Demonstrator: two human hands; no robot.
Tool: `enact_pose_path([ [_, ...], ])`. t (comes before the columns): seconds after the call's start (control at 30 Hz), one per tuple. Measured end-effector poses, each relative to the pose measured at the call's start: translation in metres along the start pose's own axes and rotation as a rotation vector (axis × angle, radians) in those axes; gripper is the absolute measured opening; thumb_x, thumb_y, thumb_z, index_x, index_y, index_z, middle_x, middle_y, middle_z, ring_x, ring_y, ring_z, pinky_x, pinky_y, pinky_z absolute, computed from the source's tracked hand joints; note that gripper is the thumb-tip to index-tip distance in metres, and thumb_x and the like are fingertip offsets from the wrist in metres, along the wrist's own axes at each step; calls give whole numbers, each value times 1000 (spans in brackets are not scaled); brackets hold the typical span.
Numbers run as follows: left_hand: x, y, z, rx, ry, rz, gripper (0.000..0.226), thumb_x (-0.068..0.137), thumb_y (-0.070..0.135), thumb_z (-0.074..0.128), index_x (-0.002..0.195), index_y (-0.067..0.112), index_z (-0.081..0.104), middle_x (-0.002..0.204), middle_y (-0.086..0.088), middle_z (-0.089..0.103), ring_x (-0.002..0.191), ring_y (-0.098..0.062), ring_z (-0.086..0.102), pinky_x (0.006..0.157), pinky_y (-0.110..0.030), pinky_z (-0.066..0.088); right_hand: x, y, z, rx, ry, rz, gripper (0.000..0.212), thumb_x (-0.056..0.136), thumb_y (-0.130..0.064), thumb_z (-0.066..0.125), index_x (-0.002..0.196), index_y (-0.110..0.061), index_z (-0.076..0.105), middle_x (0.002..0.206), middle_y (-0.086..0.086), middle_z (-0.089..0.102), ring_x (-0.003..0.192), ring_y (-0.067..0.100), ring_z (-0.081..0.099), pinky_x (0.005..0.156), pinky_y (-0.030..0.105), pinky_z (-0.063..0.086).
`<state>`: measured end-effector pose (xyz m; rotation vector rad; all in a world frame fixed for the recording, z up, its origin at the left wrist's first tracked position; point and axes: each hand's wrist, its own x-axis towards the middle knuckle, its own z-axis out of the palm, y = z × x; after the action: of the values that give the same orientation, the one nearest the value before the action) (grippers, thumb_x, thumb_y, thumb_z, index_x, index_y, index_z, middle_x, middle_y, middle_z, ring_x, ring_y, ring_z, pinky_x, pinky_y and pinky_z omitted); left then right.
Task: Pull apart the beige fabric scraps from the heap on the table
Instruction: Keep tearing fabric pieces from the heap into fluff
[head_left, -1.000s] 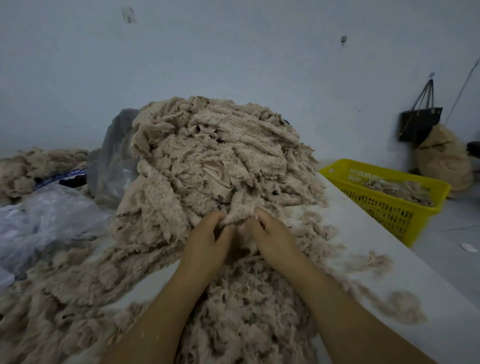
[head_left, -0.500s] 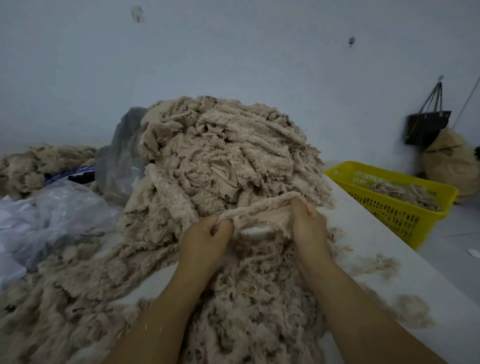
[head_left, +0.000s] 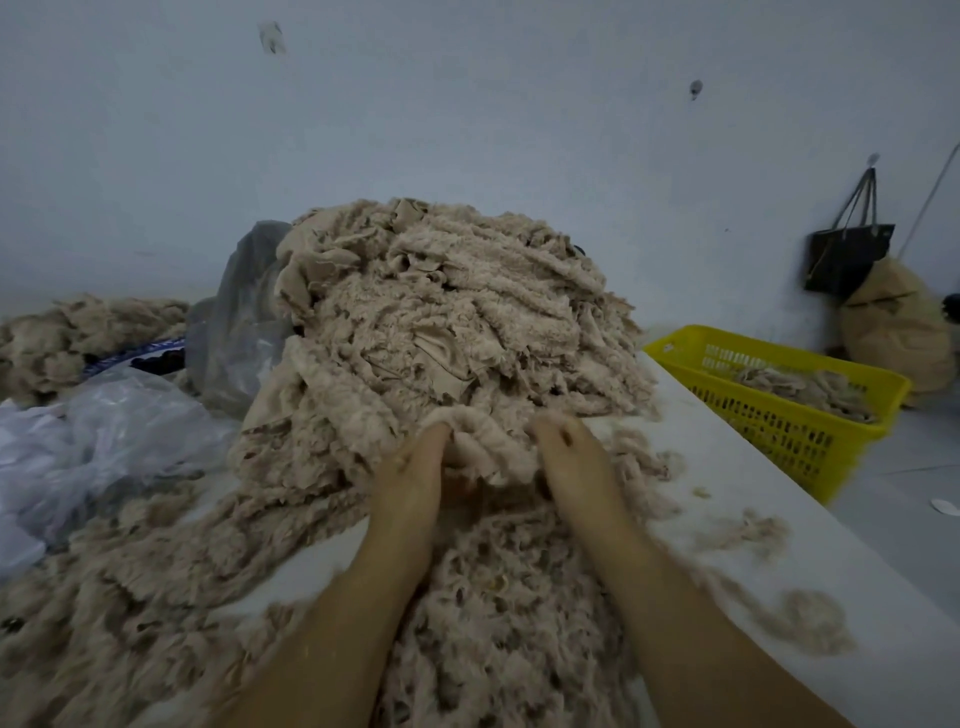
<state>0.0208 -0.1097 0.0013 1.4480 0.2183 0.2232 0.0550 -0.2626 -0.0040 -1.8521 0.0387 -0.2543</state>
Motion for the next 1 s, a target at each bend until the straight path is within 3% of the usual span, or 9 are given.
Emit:
enact_pose_path([
  [0.07, 3, 2, -2, -184, -81, -45, 30, 96, 22, 56, 72, 15, 73, 74, -8, 73, 63, -20, 69, 52, -29, 55, 1, 1, 2, -165, -93, -150, 31, 103, -36, 42, 118, -19, 64, 121, -7, 53, 121, 12, 47, 100, 29, 39],
  [0.13, 7, 2, -11, -258, -102, -5, 24, 100, 15, 53, 80, 15, 67, 71, -4, 69, 59, -14, 65, 49, -27, 54, 0, -3, -3, -99, -132, -144, 34, 105, -35, 34, 130, -29, 56, 137, -12, 45, 129, 6, 40, 106, 27, 33],
  [0.3, 2, 2, -10, -154, -133, 91, 27, 100, 26, 55, 97, 2, 67, 53, -15, 60, 51, -21, 61, 57, -29, 54, -22, -13, 3, 25, -411, -231, 36, 82, -83, 35, 96, -64, 62, 103, -40, 63, 99, -19, 57, 81, 4, 43],
  [0.4, -1, 6, -13, -166, -62, 34, 47, 99, 30, 51, 60, 13, 72, 47, -13, 57, 47, -20, 60, 56, -32, 53, -26, -15, 14, -100, -513, -314, 33, 71, -92, 43, 98, -74, 51, 106, -46, 57, 99, -20, 56, 73, -1, 41],
  [0.6, 8, 4, -10, -320, -11, -107, 46, 104, 42, 38, 92, 14, 73, 84, -5, 78, 73, -15, 75, 64, -30, 55, -23, -11, 16, -78, -495, -240, 68, 80, -80, 45, 136, -41, 49, 105, -40, 48, 88, -33, 46, 69, 0, 40],
  [0.73, 8, 3, -11, -368, -25, -140, 46, 102, 47, 43, 99, 12, 72, 89, -8, 78, 76, -19, 76, 52, -28, 57, -19, -11, 15, -80, -386, -272, 29, 93, -60, 51, 82, -36, 61, 68, -24, 56, 59, -9, 52, 56, 10, 37],
  [0.8, 8, 3, -10, -326, -28, -89, 45, 100, 51, 47, 102, 15, 73, 94, -8, 78, 81, -21, 76, 54, -29, 58, -18, -12, 13, -12, -280, -296, 38, 99, -51, 47, 65, -38, 56, 55, -19, 50, 51, -3, 44, 49, 13, 34],
  [0.9, 3, 0, -10, -142, -109, 33, 46, 91, 63, 52, 95, 24, 77, 92, 0, 78, 85, -17, 76, 62, -27, 58, -14, -11, 10, 109, -235, -170, 40, 100, -56, 39, 77, -37, 65, 71, -16, 67, 66, -5, 60, 59, 9, 44],
  [1.0, -6, 3, -7, 41, -241, 121, 34, 73, 66, 65, 84, 35, 75, 87, 22, 75, 81, 4, 71, 62, -8, 52, -13, -7, 11, 178, -270, -90, 42, 100, -59, 36, 81, -41, 70, 81, -32, 70, 81, -15, 64, 70, 7, 47],
])
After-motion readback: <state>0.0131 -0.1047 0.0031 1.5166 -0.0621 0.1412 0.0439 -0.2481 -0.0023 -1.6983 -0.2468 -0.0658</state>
